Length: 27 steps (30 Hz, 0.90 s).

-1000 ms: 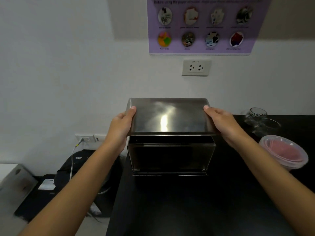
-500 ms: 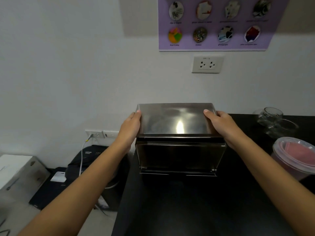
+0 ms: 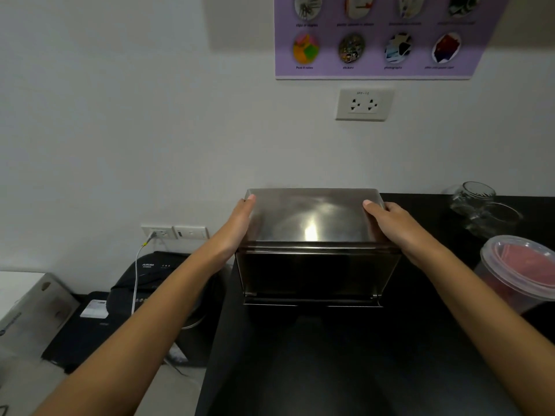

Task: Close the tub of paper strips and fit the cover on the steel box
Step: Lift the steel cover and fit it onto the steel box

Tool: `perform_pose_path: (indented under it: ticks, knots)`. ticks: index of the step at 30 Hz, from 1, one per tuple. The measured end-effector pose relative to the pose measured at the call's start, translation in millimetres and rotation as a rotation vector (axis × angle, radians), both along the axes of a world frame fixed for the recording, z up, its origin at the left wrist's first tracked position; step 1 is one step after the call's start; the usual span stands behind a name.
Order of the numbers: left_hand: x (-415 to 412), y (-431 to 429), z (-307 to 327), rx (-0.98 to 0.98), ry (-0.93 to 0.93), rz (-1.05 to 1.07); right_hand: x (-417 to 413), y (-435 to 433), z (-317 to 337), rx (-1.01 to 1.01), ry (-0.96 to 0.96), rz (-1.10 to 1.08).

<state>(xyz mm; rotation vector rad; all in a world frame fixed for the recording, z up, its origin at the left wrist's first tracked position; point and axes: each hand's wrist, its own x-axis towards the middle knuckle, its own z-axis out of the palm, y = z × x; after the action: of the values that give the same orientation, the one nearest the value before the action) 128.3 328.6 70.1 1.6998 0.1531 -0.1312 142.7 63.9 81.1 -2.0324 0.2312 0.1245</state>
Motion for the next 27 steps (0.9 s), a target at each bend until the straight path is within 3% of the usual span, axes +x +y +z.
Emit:
perform_pose_path:
  ticks: [21,27]
  knots:
    - [-7,-5,1,0.172,-0.015,-0.024,7,-6,-4,-0.227,0.019,0.08]
    - [-14,7,0,0.211,-0.009,-0.016,1,-18,-7,-0.015,0.023,0.086]
